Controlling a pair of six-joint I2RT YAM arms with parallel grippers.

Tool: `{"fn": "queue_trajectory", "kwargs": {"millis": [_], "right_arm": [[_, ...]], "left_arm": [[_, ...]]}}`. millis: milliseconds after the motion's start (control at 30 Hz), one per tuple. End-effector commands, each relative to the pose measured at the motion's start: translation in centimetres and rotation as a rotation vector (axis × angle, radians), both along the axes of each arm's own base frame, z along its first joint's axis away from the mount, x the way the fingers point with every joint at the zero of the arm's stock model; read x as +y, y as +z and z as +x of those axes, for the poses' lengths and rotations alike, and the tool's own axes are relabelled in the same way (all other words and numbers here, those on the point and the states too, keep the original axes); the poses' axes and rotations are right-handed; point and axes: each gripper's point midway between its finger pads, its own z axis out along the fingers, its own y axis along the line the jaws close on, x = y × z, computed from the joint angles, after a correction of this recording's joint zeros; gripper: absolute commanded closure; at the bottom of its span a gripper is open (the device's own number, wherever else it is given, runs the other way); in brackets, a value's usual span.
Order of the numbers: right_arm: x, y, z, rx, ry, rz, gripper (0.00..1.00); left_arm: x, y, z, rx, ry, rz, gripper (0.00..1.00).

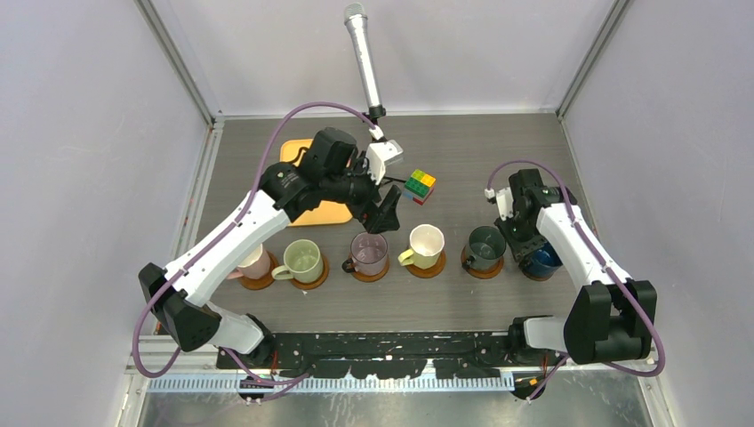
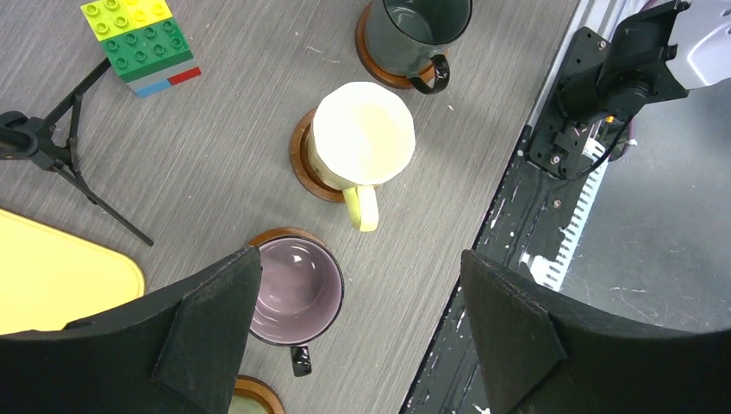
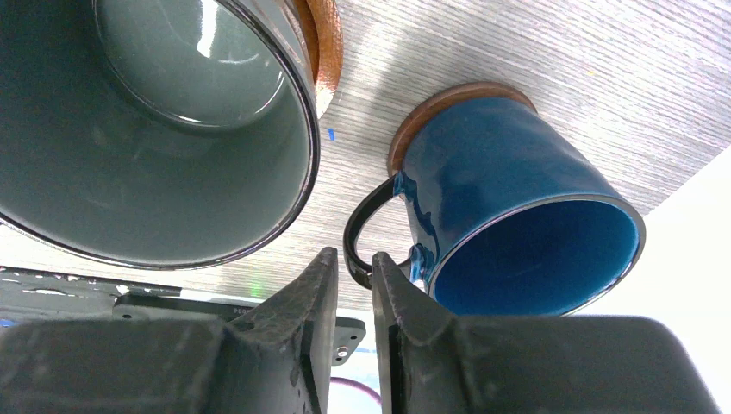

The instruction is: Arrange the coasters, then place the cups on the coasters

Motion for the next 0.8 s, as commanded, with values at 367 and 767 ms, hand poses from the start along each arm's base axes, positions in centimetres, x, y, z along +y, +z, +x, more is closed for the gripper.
{"fn": "queue_trajectory", "kwargs": {"millis": [367, 767], "right_arm": [[1.0, 3.1, 0.4, -0.074, -0.008, 0.054, 0.63], [3.7, 10.5, 4.2, -0.277, -0.018, 0.209, 0.36]], "left_arm": [[1.0, 0.8, 0.0, 0.025, 0.003, -0.027, 0.07], [7.1, 1.7, 2.0, 0.097, 0.155, -0.047, 0.00]]}}
